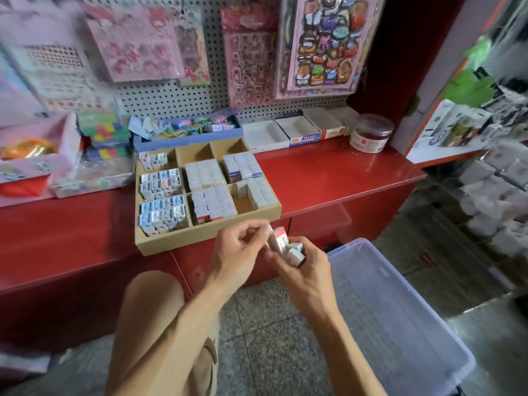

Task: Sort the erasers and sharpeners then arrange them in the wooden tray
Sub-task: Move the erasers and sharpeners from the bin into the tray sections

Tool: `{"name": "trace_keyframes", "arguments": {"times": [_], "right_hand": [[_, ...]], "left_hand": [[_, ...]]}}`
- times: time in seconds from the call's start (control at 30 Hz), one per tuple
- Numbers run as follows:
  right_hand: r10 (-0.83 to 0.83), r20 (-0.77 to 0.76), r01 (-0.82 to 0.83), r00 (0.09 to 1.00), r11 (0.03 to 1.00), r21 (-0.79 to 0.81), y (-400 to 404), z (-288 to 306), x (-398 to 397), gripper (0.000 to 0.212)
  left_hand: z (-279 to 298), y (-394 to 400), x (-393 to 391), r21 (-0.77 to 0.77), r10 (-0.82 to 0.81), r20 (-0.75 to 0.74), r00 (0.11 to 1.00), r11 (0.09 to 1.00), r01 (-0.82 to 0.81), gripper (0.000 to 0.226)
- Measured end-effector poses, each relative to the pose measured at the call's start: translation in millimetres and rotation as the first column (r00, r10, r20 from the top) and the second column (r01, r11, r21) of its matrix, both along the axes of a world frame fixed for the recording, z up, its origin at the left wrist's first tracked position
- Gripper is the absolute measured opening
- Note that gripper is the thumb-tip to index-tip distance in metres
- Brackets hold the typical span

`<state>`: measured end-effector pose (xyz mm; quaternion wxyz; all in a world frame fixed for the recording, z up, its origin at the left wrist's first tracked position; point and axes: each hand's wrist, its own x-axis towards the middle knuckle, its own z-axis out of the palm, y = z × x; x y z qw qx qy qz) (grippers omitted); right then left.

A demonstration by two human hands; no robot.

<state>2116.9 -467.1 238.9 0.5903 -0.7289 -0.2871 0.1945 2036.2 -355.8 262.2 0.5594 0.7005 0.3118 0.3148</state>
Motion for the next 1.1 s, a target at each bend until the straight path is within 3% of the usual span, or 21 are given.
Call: {"name": "trace_keyframes", "arguments": {"times": [0.1,0.17,0.33,0.43,0.57,0.7,0.83,1.1], "right_hand": [[0.049,-0.22,-0.03,0.974,0.996,0.089,19.0,7.7,0.5,0.023],[0.047,-0.263,-0.027,0.964,0.997,0.077,28.5,10.3,3.1,0.032],[0.091,-0.403,-0.039,0.911,0.99,0.134,48.1,13.4,7.7,0.017],[0.169,-0.477,-0.067,0.862,0.972,0.224,60.6,13.5,8.2,0.013],[0.142,-0.53,-0.032,0.836,0.977,0.213,77.5,16.5,6.5,0.032],[0.087,-0.559,-0.01,0.825,0.99,0.139,97.2,16.1,9.1,0.017],[0.074,-0.49,-0.018,0.869,0.993,0.119,114.2,16.2,12.0,0.015],[0.07,-0.446,-0.022,0.892,0.993,0.112,131.7,14.9,17.2,0.016]], "left_hand": [[3.5,25.0,-9.3,-0.052,0.036,-0.022,0.999,0.998,-0.037,0.014],[6.3,40.8,-14.9,-0.174,0.045,-0.008,0.999,0.984,-0.046,0.012],[13.7,75.1,-25.6,-0.252,0.048,-0.012,0.999,0.966,-0.05,0.019],[12.5,93.9,-29.1,-0.19,0.054,-0.096,0.994,0.979,-0.071,0.03],[16.0,122.5,-34.9,-0.089,0.116,-0.117,0.986,0.988,-0.127,0.035],[22.7,165.8,-39.0,0.066,0.178,-0.217,0.96,0.984,-0.168,0.035],[32.3,201.7,-37.3,0.23,0.264,-0.309,0.914,0.953,-0.197,0.03],[30.4,225.4,-18.7,0.48,0.294,-0.555,0.778,0.877,0.011,0.021]]}}
